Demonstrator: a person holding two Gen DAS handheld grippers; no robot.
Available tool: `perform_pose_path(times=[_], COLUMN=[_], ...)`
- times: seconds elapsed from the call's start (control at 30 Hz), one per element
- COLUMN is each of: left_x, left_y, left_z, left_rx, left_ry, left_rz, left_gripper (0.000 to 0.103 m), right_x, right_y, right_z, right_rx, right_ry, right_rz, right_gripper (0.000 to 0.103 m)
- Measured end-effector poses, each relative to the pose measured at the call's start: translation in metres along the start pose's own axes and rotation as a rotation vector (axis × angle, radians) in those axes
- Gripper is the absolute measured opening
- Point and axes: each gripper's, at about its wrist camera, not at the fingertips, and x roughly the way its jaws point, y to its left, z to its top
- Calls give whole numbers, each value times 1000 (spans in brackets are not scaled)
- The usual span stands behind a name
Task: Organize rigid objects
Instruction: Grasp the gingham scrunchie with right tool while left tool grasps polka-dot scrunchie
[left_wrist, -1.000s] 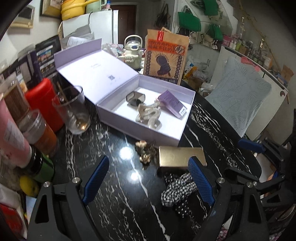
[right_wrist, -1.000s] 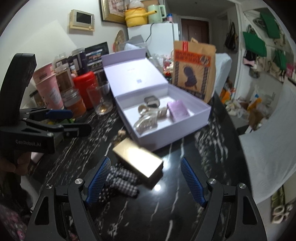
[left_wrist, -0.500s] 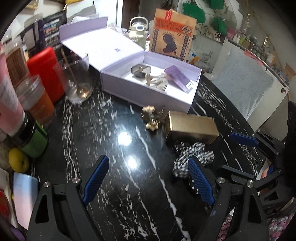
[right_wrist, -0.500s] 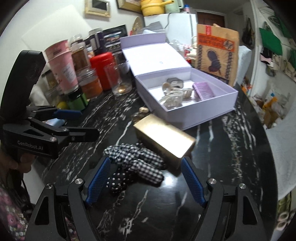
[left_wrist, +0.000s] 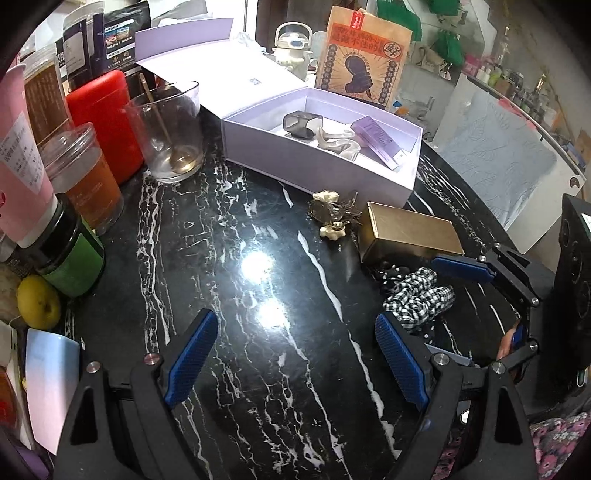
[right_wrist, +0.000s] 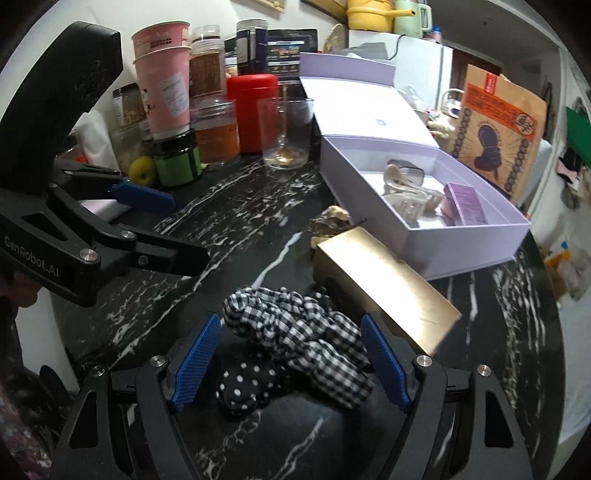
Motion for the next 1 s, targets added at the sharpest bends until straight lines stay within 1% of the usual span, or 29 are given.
perform_pose_path(times=[0.03,0.13,0.2,0.23,0.3,0.4,0.43,0.47,0.53,0.63,0.77,0.87,1.0], left_x=[1,4,4,5,5,6,7,7,8,11,15,20,27], left_y=[1,5,8,9,10,8,6,5,1,-6,-17,-31,-51], left_z=[0,0,1,1,2,3,4,4,5,7,7,7,5], left_rx=[-5,-23,-36,-40,-48,-45,-40,-35,-26,-16,-2,31,94], left_ry=[3,8,6,6,3,2,1,1,-2,-1,10,20,11], left_rz=[-3,-10,-9,-13,-22,-37,-40,-44,-58,-83,-130,-164,-187], left_gripper=[88,88,88,88,88,88,88,88,88,88,88,88,88], right_x=[3,8,7,4,2,0,-1,-4,-9,-16,-30,-41,-55], right_y=[-1,-3,-3,-4,-6,-10,-12,-15,-24,-35,-41,-45,-52], right_z=[1,1,2,3,5,5,5,5,4,0,-7,-12,-23], right_rx=[3,6,11,19,39,70,87,106,167,225,263,272,287], right_ry=[7,11,-4,-21,-34,-41,-46,-53,-65,-70,-67,-56,-30], right_rz=[3,-1,5,18,37,41,44,47,58,70,66,35,-23], right_gripper=[79,72,64,54,51,49,41,28,28,28,28,28,28])
